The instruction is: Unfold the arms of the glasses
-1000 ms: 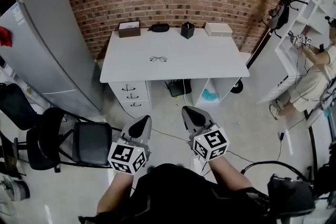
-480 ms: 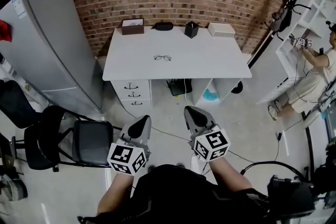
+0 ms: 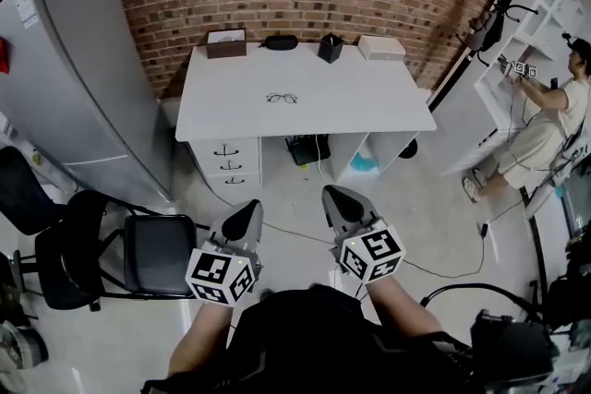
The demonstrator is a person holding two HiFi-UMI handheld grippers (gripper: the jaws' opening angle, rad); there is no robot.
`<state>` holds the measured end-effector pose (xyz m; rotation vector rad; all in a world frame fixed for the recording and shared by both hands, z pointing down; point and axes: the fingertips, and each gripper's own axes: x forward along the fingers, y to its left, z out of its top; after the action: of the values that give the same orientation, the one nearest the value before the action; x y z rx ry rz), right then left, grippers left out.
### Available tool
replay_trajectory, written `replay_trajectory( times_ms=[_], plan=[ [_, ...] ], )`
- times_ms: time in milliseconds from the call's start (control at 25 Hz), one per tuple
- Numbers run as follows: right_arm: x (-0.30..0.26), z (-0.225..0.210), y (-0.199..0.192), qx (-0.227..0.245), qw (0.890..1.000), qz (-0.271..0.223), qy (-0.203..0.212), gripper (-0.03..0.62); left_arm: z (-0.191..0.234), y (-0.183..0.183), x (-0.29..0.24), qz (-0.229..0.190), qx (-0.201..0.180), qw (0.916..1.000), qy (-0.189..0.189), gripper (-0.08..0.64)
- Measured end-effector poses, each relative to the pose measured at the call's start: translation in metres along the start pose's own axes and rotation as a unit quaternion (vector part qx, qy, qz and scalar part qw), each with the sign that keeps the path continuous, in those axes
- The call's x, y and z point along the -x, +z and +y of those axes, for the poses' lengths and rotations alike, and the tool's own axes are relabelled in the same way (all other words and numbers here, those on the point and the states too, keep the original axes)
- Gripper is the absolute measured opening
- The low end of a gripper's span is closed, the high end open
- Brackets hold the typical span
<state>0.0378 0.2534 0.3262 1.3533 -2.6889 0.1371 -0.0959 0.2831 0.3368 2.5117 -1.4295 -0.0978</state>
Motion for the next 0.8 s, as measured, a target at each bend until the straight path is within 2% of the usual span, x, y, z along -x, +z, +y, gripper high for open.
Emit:
replay_trajectory(
  times_ms=[320,560,800],
  plan=[
    [-0.005,0.015,-0.003,0.008,1.0,0.003,0.003,0.009,0.01,0.002,0.005,-0.01,0.006,0.9998,-0.013,0.008],
    [-0.026,0.014,-0.003,0.011,1.0,0.001,0.022,0.009,0.03,0.0,-0.004,-0.007,0.012,0.9999,0.01,0.008],
    [-0.062,-0.006,0.004,0.012,0.999,-0.008,0.04,0.009,0.053,0.005,-0.031,-0.002,0.013,0.9994,0.032,0.008]
  ],
)
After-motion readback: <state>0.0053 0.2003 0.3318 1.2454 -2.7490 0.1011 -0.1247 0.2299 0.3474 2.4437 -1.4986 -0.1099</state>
